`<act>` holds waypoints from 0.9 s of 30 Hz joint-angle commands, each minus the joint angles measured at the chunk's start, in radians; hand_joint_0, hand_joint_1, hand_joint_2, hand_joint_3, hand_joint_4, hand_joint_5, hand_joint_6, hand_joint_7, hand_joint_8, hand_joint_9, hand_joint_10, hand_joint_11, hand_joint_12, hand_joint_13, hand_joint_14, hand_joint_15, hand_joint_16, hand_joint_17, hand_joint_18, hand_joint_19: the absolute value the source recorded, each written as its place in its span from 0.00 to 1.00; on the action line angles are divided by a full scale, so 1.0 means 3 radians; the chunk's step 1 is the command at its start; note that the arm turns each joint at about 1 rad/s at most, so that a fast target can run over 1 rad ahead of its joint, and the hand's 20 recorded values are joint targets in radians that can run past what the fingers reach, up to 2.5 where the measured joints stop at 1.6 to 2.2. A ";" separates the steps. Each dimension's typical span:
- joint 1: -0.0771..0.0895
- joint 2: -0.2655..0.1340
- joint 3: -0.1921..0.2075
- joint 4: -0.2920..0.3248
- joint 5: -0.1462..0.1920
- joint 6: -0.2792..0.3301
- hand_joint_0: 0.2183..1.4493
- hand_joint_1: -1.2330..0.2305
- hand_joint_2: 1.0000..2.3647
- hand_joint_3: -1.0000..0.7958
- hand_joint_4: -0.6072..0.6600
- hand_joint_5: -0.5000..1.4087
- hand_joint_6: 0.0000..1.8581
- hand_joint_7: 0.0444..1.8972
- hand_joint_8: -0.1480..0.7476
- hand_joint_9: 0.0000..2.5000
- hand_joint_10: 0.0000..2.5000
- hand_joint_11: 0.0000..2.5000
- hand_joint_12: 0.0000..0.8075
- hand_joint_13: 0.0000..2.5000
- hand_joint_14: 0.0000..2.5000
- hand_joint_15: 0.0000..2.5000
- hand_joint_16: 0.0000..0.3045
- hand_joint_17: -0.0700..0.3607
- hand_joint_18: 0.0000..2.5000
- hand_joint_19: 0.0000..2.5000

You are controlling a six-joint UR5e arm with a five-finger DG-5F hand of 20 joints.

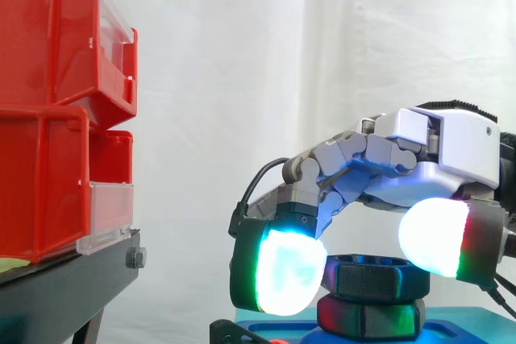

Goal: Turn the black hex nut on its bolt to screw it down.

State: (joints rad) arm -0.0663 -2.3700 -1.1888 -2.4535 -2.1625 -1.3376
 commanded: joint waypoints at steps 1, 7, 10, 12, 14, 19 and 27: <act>-0.0045 0.0000 0.0000 0.0002 -0.0058 0.0000 0.19 0.64 0.00 0.28 0.56 0.17 0.43 0.43 0.39 0.31 0.01 0.15 0.32 0.27 0.01 0.13 0.10 0.33 0.17 0.13; -0.0132 0.0000 0.0000 0.0028 -0.0165 0.0000 0.19 0.64 0.00 0.28 0.56 0.17 0.43 0.43 0.39 0.31 0.00 0.15 0.32 0.27 0.01 0.13 0.10 0.33 0.17 0.13; -0.0152 0.0000 0.0000 0.0038 -0.0185 0.0000 0.19 0.64 0.00 0.28 0.55 0.17 0.43 0.43 0.39 0.31 0.01 0.15 0.32 0.27 0.01 0.13 0.10 0.33 0.17 0.13; -0.0183 0.0000 0.0000 0.0038 -0.0211 0.0000 0.19 0.64 0.00 0.28 0.55 0.17 0.43 0.43 0.39 0.31 0.01 0.15 0.32 0.27 0.01 0.13 0.10 0.33 0.17 0.13; -0.0198 0.0000 0.0000 0.0038 -0.0237 0.0005 0.19 0.64 0.00 0.28 0.55 0.17 0.43 0.43 0.39 0.31 0.01 0.15 0.32 0.27 0.01 0.14 0.10 0.33 0.17 0.13; -0.0255 0.0000 0.0000 0.0038 -0.0288 0.0031 0.19 0.65 0.00 0.28 0.56 0.17 0.43 0.43 0.39 0.31 0.01 0.15 0.32 0.27 0.01 0.13 0.10 0.33 0.17 0.13; -0.0311 0.0000 0.0000 0.0038 -0.0344 0.0041 0.19 0.65 0.00 0.28 0.55 0.17 0.43 0.42 0.39 0.31 0.00 0.15 0.32 0.27 0.01 0.13 0.10 0.33 0.17 0.13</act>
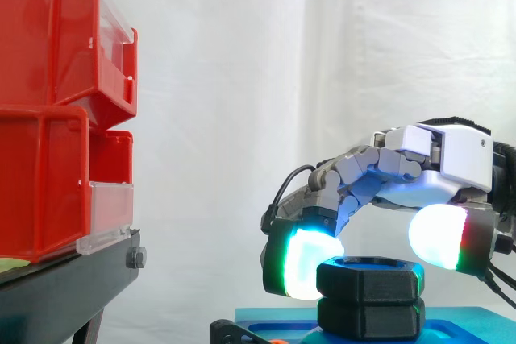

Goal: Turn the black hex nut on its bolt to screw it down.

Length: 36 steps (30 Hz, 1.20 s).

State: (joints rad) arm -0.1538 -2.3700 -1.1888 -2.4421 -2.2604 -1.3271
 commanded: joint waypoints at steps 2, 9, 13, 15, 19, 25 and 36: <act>-0.0024 0.0000 0.0000 0.0010 -0.0023 0.0026 0.19 0.65 0.00 0.28 0.56 0.17 0.42 0.43 0.39 0.31 0.00 0.15 0.32 0.27 0.01 0.13 0.10 0.33 0.17 0.13; 0.0001 0.0000 0.0005 0.0184 -0.0023 0.0205 0.19 0.65 0.00 0.28 0.56 0.18 0.40 0.45 0.39 0.30 0.00 0.15 0.32 0.27 0.01 0.13 0.11 0.33 0.17 0.13; 0.0037 0.0000 0.0041 0.0235 -0.0007 0.0374 0.19 0.65 0.00 0.28 0.57 0.19 0.37 0.49 0.39 0.31 0.00 0.14 0.32 0.27 0.01 0.13 0.11 0.33 0.17 0.13; 0.0047 0.0000 0.0051 0.0240 -0.0007 0.0389 0.19 0.65 0.00 0.28 0.57 0.19 0.36 0.50 0.39 0.31 0.01 0.15 0.33 0.27 0.01 0.14 0.11 0.33 0.17 0.13; 0.0083 0.0000 0.0077 0.0240 0.0013 0.0384 0.19 0.65 0.00 0.28 0.56 0.19 0.34 0.53 0.39 0.30 0.00 0.15 0.33 0.27 0.01 0.14 0.11 0.34 0.18 0.13; 0.0216 0.0000 0.0077 0.0245 0.0177 0.0338 0.19 0.65 0.00 0.28 0.57 0.19 0.34 0.53 0.39 0.30 0.00 0.14 0.33 0.27 0.01 0.14 0.11 0.34 0.17 0.13; 0.0354 0.0000 0.0072 0.0261 0.0320 0.0272 0.19 0.65 0.00 0.28 0.57 0.20 0.31 0.58 0.39 0.30 0.01 0.15 0.32 0.27 0.01 0.14 0.11 0.33 0.17 0.13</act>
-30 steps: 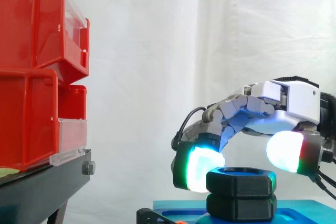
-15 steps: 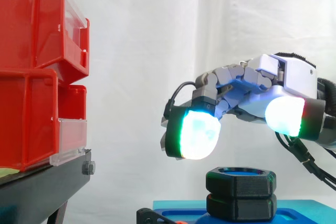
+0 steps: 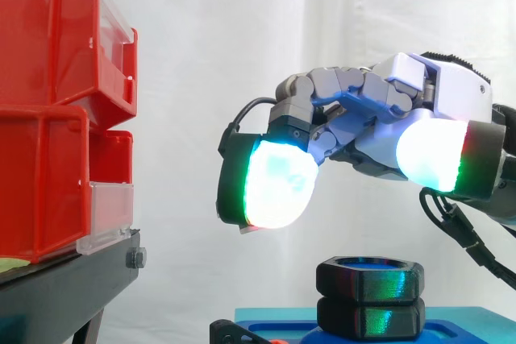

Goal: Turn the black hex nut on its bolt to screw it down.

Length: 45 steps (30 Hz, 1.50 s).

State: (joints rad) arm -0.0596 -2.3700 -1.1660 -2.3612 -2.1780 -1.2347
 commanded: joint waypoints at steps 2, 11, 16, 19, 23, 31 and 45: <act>0.0050 0.0000 -0.0015 -0.0024 0.0060 -0.0077 0.19 0.65 0.00 0.28 0.57 0.20 0.31 0.58 0.39 0.30 0.01 0.14 0.32 0.27 0.01 0.14 0.11 0.33 0.17 0.13; 0.0086 -0.0005 -0.0137 -0.0004 0.0106 -0.0144 0.17 0.58 0.00 0.28 0.57 0.20 0.30 0.59 0.40 0.30 0.01 0.15 0.34 0.27 0.01 0.14 0.11 0.34 0.18 0.13; 0.0086 -0.0005 -0.0184 0.0012 0.0106 -0.0164 0.15 0.50 0.00 0.28 0.59 0.19 0.31 0.56 0.41 0.30 0.00 0.14 0.35 0.27 0.00 0.13 0.12 0.35 0.19 0.12; 0.0086 -0.0005 -0.0184 -0.0014 0.0106 -0.0210 0.15 0.48 0.00 0.28 0.60 0.19 0.31 0.55 0.41 0.30 0.01 0.14 0.35 0.27 0.00 0.13 0.12 0.35 0.19 0.12; 0.0066 0.0000 -0.0184 -0.0029 0.0101 -0.0226 0.16 0.40 0.00 0.28 0.60 0.18 0.34 0.51 0.41 0.29 0.01 0.14 0.35 0.27 0.00 0.13 0.12 0.35 0.19 0.12; 0.0045 0.0000 -0.0184 -0.0055 0.0096 -0.0287 0.16 0.37 0.00 0.28 0.60 0.17 0.36 0.47 0.40 0.28 0.00 0.15 0.34 0.27 0.01 0.13 0.12 0.35 0.19 0.12; -0.0001 0.0000 -0.0189 -0.0121 0.0086 -0.0374 0.18 0.40 0.00 0.28 0.59 0.17 0.37 0.46 0.39 0.28 0.00 0.15 0.33 0.27 0.01 0.14 0.11 0.34 0.18 0.12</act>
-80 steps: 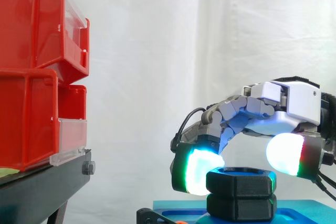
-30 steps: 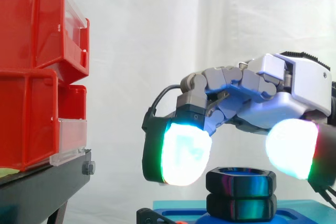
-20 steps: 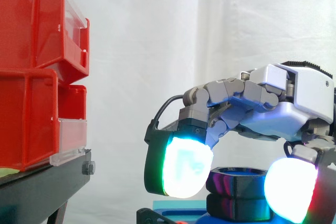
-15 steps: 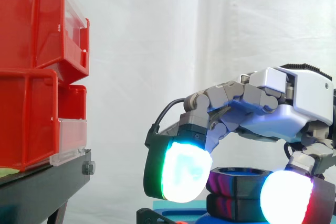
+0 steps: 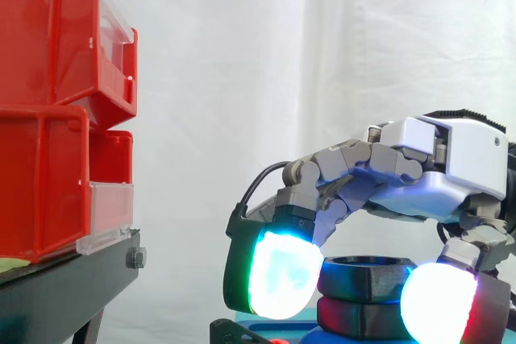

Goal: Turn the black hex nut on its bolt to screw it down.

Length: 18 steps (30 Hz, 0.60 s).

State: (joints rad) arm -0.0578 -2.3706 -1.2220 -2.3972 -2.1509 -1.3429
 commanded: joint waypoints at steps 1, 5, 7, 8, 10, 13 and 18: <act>-0.0017 -0.0003 0.0003 -0.0002 -0.0004 -0.0013 0.18 0.41 0.00 0.28 0.59 0.16 0.37 0.46 0.39 0.28 0.01 0.16 0.33 0.27 0.01 0.13 0.11 0.33 0.18 0.12; -0.0027 -0.0003 0.0003 -0.0002 -0.0009 -0.0013 0.19 0.42 0.00 0.28 0.58 0.16 0.38 0.45 0.38 0.28 0.01 0.15 0.33 0.26 0.01 0.13 0.11 0.33 0.18 0.12; -0.0037 0.0002 0.0003 -0.0002 -0.0020 -0.0013 0.19 0.42 0.00 0.28 0.58 0.16 0.38 0.45 0.38 0.28 0.01 0.16 0.32 0.26 0.01 0.14 0.11 0.33 0.17 0.13; -0.0037 -0.0003 -0.0002 -0.0002 -0.0030 -0.0008 0.19 0.42 0.00 0.28 0.58 0.16 0.38 0.44 0.39 0.28 0.01 0.16 0.33 0.27 0.01 0.14 0.11 0.33 0.18 0.12; -0.0042 0.0002 0.0003 -0.0002 -0.0035 -0.0013 0.18 0.42 0.00 0.28 0.59 0.16 0.38 0.44 0.39 0.28 0.01 0.16 0.33 0.27 0.01 0.14 0.11 0.34 0.18 0.12; -0.0047 0.0002 0.0003 -0.0002 -0.0035 -0.0013 0.16 0.42 0.00 0.28 0.60 0.16 0.38 0.43 0.40 0.28 0.00 0.16 0.34 0.27 0.01 0.13 0.11 0.35 0.18 0.12; -0.0047 -0.0003 -0.0002 -0.0012 -0.0035 -0.0013 0.16 0.43 0.00 0.28 0.61 0.16 0.38 0.42 0.41 0.29 0.00 0.15 0.34 0.27 0.01 0.13 0.12 0.35 0.19 0.12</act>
State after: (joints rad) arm -0.0717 -2.3708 -1.2218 -2.3994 -2.1612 -1.3467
